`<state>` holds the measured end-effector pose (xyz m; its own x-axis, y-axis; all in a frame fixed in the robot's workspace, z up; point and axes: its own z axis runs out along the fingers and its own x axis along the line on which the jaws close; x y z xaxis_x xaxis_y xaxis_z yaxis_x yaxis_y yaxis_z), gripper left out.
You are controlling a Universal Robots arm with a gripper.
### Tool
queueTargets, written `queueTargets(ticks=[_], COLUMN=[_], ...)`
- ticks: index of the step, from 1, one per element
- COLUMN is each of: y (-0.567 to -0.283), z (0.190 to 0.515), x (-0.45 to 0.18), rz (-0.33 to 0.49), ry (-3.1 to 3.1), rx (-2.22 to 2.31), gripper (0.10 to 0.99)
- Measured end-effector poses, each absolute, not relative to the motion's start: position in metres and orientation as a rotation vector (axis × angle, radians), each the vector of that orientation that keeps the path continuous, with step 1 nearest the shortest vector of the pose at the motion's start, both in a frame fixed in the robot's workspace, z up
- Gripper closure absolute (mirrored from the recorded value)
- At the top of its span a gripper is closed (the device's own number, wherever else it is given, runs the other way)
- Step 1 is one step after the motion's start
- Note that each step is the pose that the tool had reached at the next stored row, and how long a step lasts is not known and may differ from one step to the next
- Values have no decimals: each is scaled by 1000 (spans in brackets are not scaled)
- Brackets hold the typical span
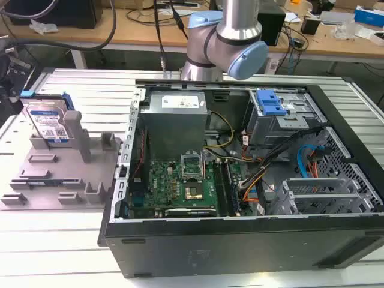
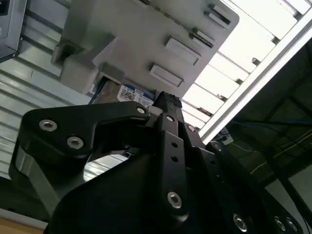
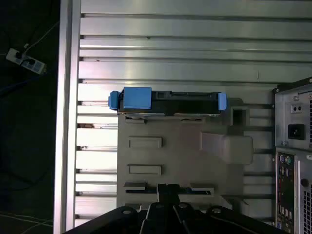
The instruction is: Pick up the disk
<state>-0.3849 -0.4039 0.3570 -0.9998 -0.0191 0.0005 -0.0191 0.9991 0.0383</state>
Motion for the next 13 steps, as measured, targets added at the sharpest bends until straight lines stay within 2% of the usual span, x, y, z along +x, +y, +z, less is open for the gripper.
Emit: queueTargets(ticks=[13], y=[-404], z=[357], x=[-385], rz=[-60], ry=[-3140], rx=[31], gripper=[980])
